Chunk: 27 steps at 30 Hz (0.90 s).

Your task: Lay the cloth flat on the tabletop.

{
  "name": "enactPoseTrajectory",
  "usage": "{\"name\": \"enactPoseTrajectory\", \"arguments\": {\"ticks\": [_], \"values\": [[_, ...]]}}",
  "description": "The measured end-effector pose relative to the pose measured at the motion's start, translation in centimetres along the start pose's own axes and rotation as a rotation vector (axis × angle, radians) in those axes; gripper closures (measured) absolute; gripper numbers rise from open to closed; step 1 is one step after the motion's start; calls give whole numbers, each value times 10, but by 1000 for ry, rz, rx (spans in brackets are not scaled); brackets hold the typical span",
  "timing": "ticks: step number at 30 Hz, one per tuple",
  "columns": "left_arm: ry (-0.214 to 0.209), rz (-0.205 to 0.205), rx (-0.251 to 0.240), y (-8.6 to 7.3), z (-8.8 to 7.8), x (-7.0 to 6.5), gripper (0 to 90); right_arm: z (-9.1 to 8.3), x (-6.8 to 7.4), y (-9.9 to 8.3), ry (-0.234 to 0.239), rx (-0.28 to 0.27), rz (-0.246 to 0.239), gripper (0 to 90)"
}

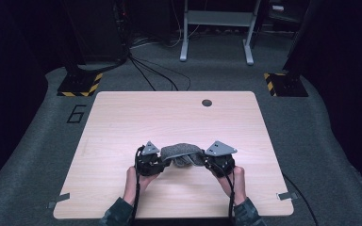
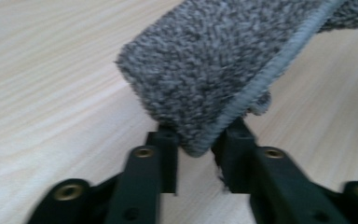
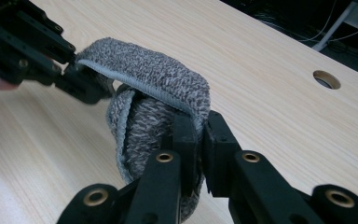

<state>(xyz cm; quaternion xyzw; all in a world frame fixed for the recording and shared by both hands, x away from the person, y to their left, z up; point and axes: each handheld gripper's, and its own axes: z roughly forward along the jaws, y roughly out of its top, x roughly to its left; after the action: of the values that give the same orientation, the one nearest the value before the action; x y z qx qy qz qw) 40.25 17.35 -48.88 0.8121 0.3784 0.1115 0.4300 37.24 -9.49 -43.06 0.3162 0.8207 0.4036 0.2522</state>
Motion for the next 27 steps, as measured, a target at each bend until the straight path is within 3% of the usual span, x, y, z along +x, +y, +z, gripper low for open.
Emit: {"name": "enactPoseTrajectory", "arguments": {"ticks": [3,8,14,15,20,27], "values": [[30,13,-9,5,-6,3,834,-2,-5,-2,-7,5,13,849],[87,78,-12,22,-20,0,841,-2,-9,0,-20,13,-9,847],[137,141,-71,49,-47,-5,848,-5,-14,2,-26,-1,12,815],[139,145,-86,52,-51,-6,849,-5,-15,1,-19,0,19,790],[138,157,-81,58,-55,-10,849,7,-17,-13,97,-14,146,686],[128,142,-79,57,-53,-7,849,29,-5,-36,129,83,163,627]]}}
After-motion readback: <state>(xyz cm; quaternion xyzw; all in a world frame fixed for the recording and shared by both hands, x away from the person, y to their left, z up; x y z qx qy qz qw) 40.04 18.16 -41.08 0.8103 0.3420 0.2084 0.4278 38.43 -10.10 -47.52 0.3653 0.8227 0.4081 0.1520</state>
